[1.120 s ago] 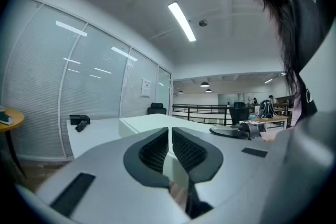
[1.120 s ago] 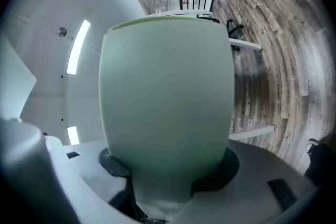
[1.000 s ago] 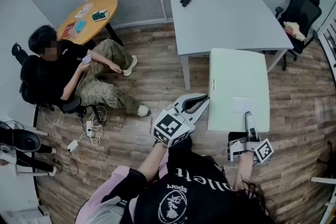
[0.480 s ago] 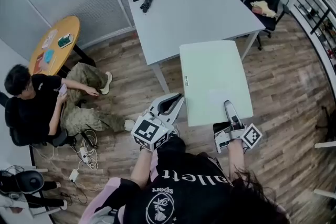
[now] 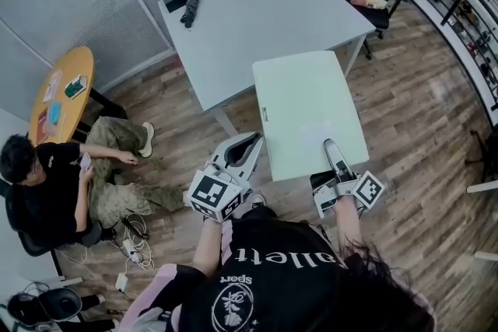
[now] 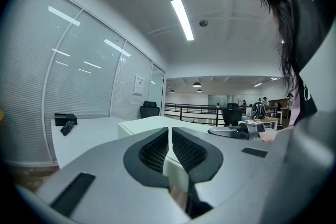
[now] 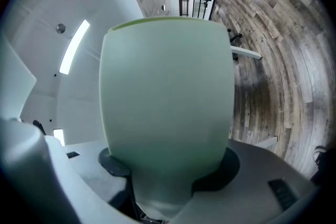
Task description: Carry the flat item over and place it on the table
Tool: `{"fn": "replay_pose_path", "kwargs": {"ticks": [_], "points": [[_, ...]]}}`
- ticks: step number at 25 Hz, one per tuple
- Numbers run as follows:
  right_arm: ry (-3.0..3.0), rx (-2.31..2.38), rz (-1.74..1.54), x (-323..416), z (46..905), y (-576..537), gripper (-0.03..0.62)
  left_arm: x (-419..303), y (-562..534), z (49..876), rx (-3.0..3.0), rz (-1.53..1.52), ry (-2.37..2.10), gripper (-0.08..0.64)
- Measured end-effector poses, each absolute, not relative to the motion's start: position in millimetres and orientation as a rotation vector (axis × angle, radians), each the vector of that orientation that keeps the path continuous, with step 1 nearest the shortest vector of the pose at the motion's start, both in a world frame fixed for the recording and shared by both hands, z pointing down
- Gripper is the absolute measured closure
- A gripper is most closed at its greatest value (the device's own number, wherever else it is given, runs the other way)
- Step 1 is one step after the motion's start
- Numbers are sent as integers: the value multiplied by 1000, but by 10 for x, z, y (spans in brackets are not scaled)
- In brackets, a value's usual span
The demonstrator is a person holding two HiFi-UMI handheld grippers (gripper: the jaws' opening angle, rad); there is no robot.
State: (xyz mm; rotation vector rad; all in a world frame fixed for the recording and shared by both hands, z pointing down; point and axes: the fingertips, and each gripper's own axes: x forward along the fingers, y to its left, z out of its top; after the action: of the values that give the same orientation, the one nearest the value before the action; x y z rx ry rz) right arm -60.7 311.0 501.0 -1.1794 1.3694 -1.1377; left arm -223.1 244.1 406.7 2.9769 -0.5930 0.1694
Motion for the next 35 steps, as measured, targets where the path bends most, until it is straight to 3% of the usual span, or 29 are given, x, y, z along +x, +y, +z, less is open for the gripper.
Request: {"fn": "replay_pose_path", "kwargs": {"ticks": [21, 35], "points": [[1336, -1260, -1119, -891, 5045, 2098, 308, -2554, 1439, 4236, 2956, 145, -472, 520], [1344, -1216, -1194, -43, 5285, 1316, 308, -1841, 670, 4469, 2898, 183, -589, 520]]}}
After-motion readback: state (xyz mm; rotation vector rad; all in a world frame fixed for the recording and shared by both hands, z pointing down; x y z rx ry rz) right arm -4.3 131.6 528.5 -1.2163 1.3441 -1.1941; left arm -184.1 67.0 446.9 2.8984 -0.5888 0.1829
